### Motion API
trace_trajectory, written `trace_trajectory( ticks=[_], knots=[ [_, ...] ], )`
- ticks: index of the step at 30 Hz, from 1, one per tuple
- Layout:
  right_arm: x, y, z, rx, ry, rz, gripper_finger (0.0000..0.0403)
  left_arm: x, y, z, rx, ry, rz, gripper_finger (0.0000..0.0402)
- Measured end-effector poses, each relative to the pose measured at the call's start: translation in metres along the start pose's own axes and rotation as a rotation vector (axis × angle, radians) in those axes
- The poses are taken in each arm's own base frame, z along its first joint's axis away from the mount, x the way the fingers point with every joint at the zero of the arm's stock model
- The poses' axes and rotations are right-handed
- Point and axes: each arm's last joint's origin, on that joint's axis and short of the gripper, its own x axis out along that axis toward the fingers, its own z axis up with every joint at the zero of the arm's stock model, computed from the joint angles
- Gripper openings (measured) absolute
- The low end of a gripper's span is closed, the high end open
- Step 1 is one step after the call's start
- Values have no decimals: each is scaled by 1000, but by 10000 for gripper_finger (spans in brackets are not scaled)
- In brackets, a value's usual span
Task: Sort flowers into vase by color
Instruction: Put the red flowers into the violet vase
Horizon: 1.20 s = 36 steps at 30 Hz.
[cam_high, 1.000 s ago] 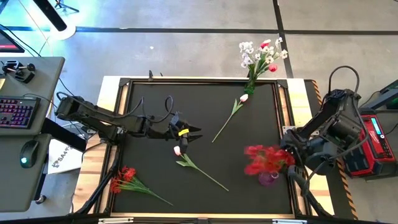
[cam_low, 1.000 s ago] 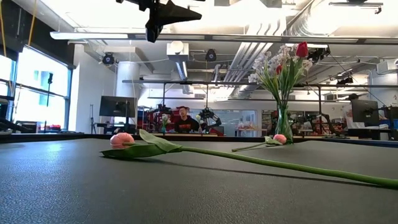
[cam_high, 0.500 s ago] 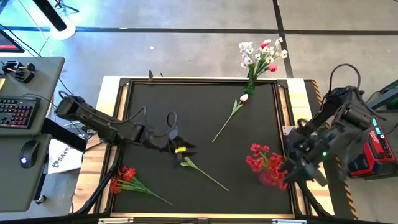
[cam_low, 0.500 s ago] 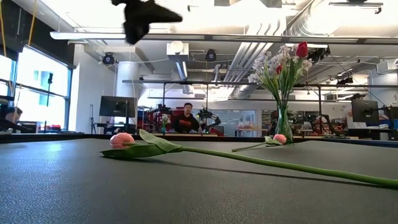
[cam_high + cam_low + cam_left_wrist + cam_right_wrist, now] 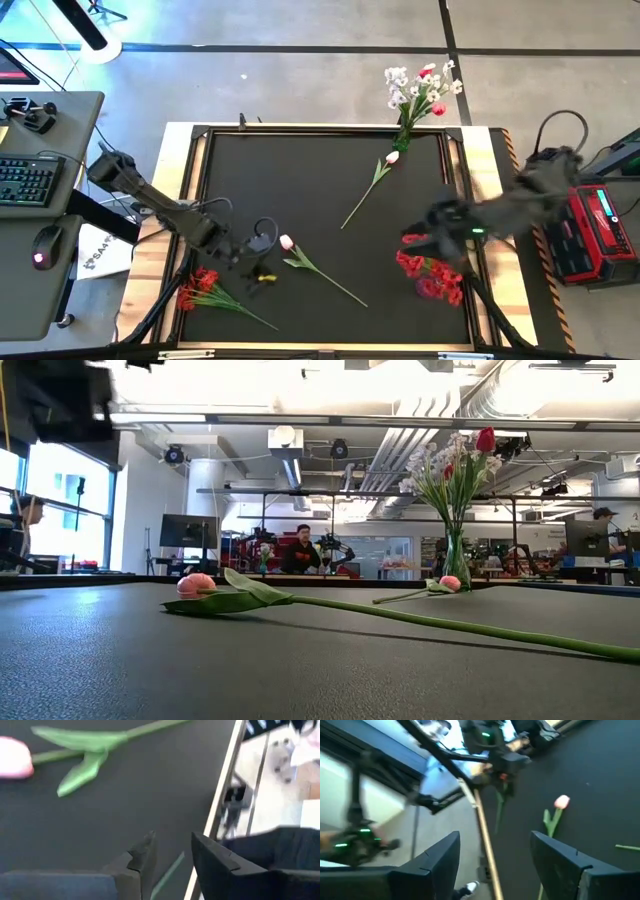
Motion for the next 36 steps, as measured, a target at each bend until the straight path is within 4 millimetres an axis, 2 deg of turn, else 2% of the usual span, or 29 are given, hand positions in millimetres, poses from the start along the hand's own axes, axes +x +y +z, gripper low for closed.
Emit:
trace_trajectory(
  ticks=[6, 11, 16, 20, 25, 31, 36],
  knots=[
    [85, -20, 23, -35, 54, -91, 226, -23, -12, -26, 89, 4, -34, 90],
    [151, -33, 30, -34, 74, -101, 226, -35, -22, -59, 229, 18, -53, 87],
    [193, -33, 29, 0, 60, -22, 226, -26, -24, -96, 537, 101, 12, 94],
    [210, -30, 22, 42, 67, -2, 226, -10, -20, -114, 716, 176, 86, 116],
    [215, -25, 12, 95, 77, -20, 226, 15, -11, -129, 849, 276, 196, 163],
    [213, -15, 1, 132, 55, -53, 226, 38, 4, -142, 864, 465, 312, 210],
    [211, -10, -6, 144, 53, -77, 226, 52, 13, -148, 843, 529, 349, 201]
  ],
)
